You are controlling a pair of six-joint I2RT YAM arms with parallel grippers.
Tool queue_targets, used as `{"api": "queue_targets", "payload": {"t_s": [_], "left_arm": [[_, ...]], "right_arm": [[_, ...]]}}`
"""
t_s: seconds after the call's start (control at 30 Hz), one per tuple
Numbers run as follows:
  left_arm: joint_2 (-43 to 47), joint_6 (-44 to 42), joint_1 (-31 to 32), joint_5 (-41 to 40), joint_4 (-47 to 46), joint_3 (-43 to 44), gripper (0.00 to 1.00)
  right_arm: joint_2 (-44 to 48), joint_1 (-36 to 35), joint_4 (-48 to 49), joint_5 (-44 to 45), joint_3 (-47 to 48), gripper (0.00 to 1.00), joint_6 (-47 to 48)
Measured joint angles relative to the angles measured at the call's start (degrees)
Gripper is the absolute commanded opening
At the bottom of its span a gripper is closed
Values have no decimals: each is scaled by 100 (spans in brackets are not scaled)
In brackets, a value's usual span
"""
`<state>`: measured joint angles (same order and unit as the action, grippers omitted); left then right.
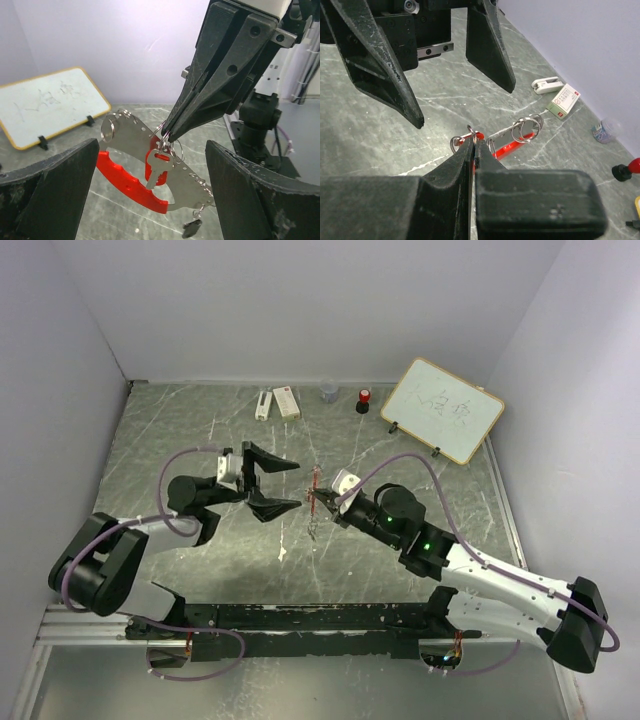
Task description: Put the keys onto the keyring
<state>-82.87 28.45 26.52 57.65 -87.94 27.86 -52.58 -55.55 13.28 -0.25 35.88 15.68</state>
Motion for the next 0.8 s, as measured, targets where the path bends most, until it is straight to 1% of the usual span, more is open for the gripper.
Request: {"api": "queue_targets", "payload": {"t_s": [0.07,0.13,0.17,0.2,0.23,0.27,0.3,0.37,0.47,0.57,0.67,0.8], "left_arm": [[133,-337,48,-160,4,-114,100],[282,-671,90,-308,15,-157,95],[334,-791,96,-378,17,-157,90],[376,-896,98,-426,20,-157,74],[400,-990,98,-463,28,-155,54],[402,-1054,98,-479,42,-146,39],[393,-1150,103,-487,85,-125,32],[363,-1309,109,-472,232,-17,30],[323,-1410,116,-457,354,94,31],[319,-1563,136,-435,444,98,42],[345,-1808,175,-387,656,98,45],[560,-2293,267,-380,1248,94,45]], "right_arm": [[-2,4,-11,-42,24,0,0],[-7,9,-44,-79,57,0,2],[-9,11,-55,-92,70,0,2],[-9,13,-66,-109,81,0,2],[-9,17,-76,-133,90,0,2],[-13,24,-79,-157,94,0,4],[-28,28,-81,-179,103,0,2],[-59,35,-79,-197,118,0,2],[-68,42,-83,-214,120,0,2],[-68,48,-83,-221,120,0,2],[-68,52,-83,-227,120,0,2],[-70,74,-94,-236,142,0,4]]}}
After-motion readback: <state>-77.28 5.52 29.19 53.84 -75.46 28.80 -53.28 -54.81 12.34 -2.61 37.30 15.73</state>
